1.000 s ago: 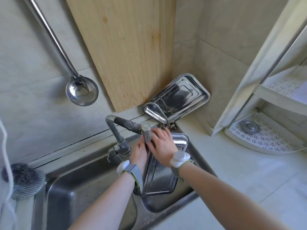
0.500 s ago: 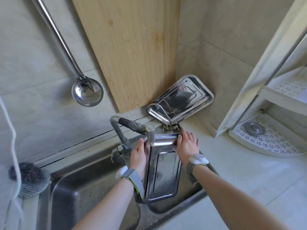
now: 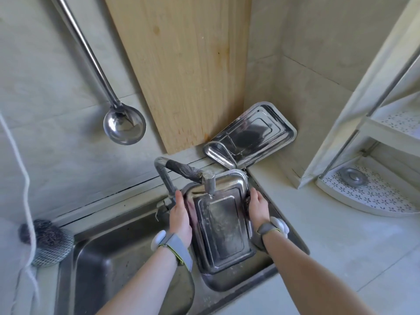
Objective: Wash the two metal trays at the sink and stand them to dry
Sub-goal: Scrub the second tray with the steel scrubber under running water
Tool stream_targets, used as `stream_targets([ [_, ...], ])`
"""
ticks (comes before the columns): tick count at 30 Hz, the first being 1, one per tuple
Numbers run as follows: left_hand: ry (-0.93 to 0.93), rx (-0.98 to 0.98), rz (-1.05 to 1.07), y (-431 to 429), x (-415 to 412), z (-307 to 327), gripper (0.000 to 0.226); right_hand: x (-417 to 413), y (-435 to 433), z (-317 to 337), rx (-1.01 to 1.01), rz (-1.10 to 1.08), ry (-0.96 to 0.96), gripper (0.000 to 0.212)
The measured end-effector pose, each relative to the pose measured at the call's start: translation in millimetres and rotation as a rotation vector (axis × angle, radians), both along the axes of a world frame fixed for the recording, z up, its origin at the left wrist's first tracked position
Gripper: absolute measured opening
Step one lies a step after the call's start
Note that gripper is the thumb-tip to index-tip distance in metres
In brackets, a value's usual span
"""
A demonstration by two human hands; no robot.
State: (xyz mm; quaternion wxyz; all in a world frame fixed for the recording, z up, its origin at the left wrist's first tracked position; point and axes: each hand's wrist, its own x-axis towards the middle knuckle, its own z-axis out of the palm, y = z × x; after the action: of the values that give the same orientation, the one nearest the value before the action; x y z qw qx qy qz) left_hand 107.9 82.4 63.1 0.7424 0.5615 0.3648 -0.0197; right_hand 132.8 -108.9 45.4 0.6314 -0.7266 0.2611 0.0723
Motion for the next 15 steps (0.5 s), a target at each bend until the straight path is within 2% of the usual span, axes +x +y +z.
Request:
stream_targets([
  [2, 0.037, 0.024, -0.029, 12, -2, 0, 0.044, 3, 1, 8, -0.023, -0.028, -0.032, 0.038],
  [3, 0.042, 0.096, -0.096, 20, -2, 1, 0.041, 7, -2, 11, -0.069, -0.012, -0.055, 0.038],
  [5, 0.005, 0.346, -0.293, 31, 2, 7, 0.041, 15, -6, 20, -0.146, 0.070, -0.095, 0.037],
  [8, -0.065, 0.719, -0.536, 20, 8, 22, 0.052, 28, 8, 33, -0.293, 0.295, -0.133, 0.036],
  [9, -0.082, 0.789, -0.561, 13, 9, 23, 0.057, 31, 16, 32, -0.338, 0.341, -0.132, 0.035],
  [11, -0.083, 0.884, -0.480, 6, 7, 24, 0.059, 30, 36, 31, -0.441, 0.362, -0.179, 0.034],
  [14, -0.041, 0.970, -0.404, 5, 5, 26, 0.058, 12, 56, 22, -0.531, 0.502, -0.442, 0.041],
  [15, -0.037, 1.005, -0.413, 6, 5, 25, 0.057, 10, 50, 11, -0.547, 0.549, -0.465, 0.044],
])
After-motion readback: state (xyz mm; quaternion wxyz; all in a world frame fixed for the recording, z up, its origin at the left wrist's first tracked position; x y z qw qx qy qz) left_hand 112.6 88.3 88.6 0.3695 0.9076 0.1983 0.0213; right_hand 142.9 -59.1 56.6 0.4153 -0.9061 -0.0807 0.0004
